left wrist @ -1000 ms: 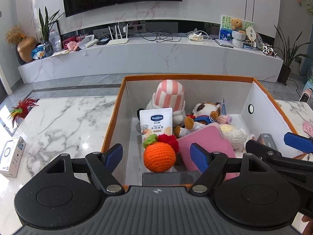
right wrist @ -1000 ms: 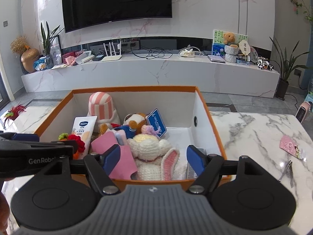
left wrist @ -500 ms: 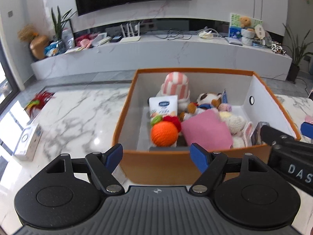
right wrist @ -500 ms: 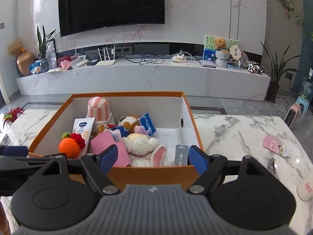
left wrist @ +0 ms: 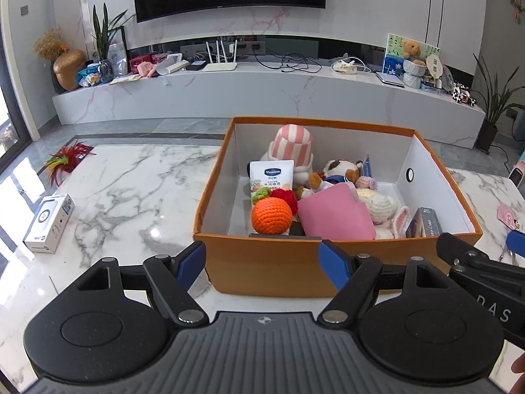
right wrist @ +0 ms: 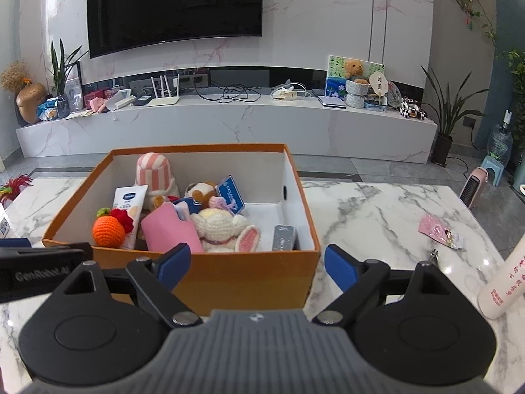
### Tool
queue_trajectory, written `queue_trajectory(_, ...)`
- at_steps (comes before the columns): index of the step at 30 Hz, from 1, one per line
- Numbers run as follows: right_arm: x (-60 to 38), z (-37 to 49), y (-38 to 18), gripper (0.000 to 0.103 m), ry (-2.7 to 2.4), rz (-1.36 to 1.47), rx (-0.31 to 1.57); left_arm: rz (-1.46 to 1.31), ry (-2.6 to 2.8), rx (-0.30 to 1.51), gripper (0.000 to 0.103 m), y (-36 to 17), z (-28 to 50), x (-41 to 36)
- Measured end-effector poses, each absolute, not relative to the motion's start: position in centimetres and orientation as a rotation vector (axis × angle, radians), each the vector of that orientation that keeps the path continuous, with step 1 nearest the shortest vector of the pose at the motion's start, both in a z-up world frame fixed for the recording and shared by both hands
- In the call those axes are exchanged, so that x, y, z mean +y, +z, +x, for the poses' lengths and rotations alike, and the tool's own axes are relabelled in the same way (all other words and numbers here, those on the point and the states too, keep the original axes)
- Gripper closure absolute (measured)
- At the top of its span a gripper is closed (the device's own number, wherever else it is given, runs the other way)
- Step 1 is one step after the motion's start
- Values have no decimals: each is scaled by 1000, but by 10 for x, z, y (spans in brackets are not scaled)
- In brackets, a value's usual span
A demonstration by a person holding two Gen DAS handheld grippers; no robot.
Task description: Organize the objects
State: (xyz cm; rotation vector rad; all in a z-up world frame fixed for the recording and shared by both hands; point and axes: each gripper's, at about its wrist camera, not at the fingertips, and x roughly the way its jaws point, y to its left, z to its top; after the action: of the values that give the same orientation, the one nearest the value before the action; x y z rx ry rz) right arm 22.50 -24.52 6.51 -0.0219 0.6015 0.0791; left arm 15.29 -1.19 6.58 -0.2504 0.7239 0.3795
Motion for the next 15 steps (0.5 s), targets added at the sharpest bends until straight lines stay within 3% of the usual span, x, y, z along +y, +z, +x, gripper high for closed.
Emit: queue_trajectory(15, -241, 225, 63, 11, 84, -44, 612, -173, 444, 754, 12, 65, 155, -18)
